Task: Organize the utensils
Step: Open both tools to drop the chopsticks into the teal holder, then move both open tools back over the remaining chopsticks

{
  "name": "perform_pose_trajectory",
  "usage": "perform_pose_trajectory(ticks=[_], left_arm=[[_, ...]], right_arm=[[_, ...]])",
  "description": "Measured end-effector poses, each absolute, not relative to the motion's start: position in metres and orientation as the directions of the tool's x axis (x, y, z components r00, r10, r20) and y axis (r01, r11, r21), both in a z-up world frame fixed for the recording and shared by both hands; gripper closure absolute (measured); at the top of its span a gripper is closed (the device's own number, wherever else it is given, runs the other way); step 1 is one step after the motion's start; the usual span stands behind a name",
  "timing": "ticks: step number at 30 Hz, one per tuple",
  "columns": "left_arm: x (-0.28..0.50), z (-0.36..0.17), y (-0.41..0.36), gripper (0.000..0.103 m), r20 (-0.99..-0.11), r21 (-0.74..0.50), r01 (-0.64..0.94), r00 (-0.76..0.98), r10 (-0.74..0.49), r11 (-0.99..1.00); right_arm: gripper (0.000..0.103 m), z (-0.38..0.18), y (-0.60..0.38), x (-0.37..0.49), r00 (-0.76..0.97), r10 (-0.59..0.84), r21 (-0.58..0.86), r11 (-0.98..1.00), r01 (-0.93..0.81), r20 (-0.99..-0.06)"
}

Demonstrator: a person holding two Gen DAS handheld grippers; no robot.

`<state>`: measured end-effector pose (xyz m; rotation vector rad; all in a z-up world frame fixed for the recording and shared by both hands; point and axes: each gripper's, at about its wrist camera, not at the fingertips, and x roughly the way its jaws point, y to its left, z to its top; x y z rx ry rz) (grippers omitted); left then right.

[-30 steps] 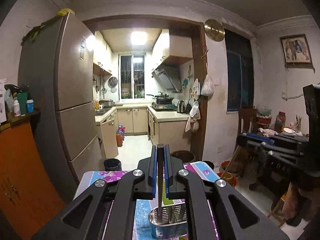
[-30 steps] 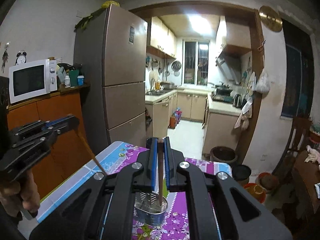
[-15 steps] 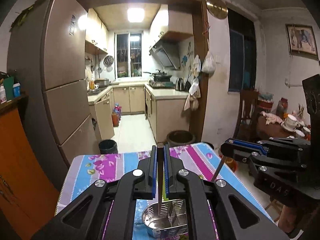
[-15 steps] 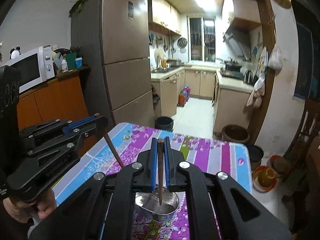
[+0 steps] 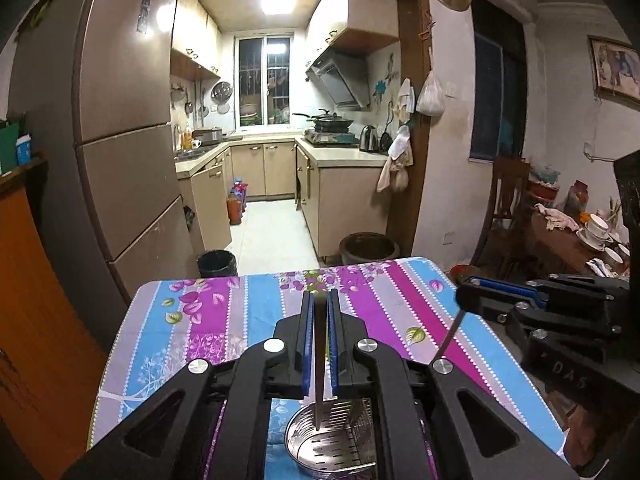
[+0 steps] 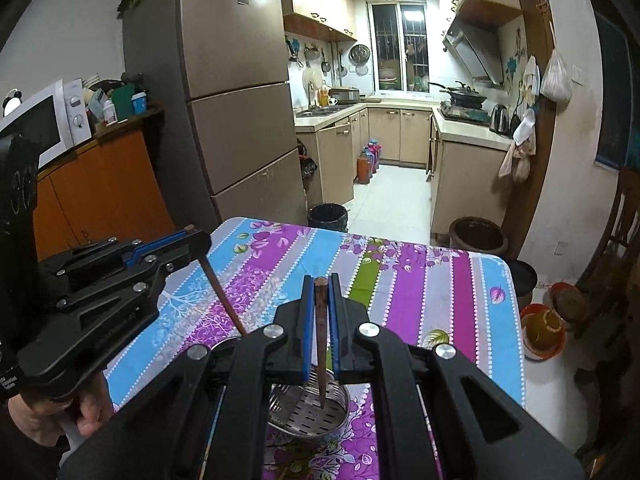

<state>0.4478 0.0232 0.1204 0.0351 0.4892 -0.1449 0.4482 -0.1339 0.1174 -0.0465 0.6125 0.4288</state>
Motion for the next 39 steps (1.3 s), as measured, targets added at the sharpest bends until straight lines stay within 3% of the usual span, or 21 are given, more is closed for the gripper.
perform_pose_trajectory(ticks=[4, 6, 7, 8, 10, 18, 32, 39], left_arm=[[0.455, 0.112, 0.028, 0.095, -0.482, -0.002, 0.136, 0.868, -0.120, 0.991], [0.456, 0.110, 0.031, 0.085, -0.483, -0.004, 0.128, 0.868, -0.114, 0.992], [0.456, 0.109, 0.032, 0.075, -0.480, -0.007, 0.124, 0.870, -0.112, 0.992], [0.456, 0.108, 0.033, 0.072, -0.474, -0.008, 0.118, 0.874, -0.108, 0.993], [0.454, 0.105, 0.035, 0.067, -0.465, -0.003, 0.104, 0.880, -0.093, 0.995], [0.434, 0.098, 0.040, 0.062, -0.422, -0.007, 0.074, 0.904, -0.070, 0.997], [0.385, 0.091, 0.046, 0.056, -0.385, -0.007, 0.062, 0.921, -0.060, 0.998], [0.333, 0.090, 0.044, 0.052, -0.323, 0.010, 0.053, 0.945, -0.047, 0.999]], right_arm=[[0.096, 0.112, -0.138, 0.451, 0.737, 0.369, 0.089, 0.916, -0.391, -0.567], [0.088, 0.111, -0.140, 0.451, 0.745, 0.358, 0.079, 0.921, -0.382, -0.563], [0.076, 0.111, -0.141, 0.451, 0.751, 0.355, 0.076, 0.922, -0.379, -0.557], [0.064, 0.111, -0.143, 0.448, 0.760, 0.356, 0.078, 0.923, -0.377, -0.544], [0.056, 0.112, -0.147, 0.441, 0.789, 0.344, 0.068, 0.930, -0.362, -0.509], [0.050, 0.105, -0.157, 0.407, 0.874, 0.291, -0.001, 0.949, -0.316, -0.389], [0.047, 0.101, -0.174, 0.362, 0.894, 0.305, 0.022, 0.949, -0.316, -0.328], [0.042, 0.106, -0.176, 0.322, 0.913, 0.307, 0.007, 0.949, -0.316, -0.269]])
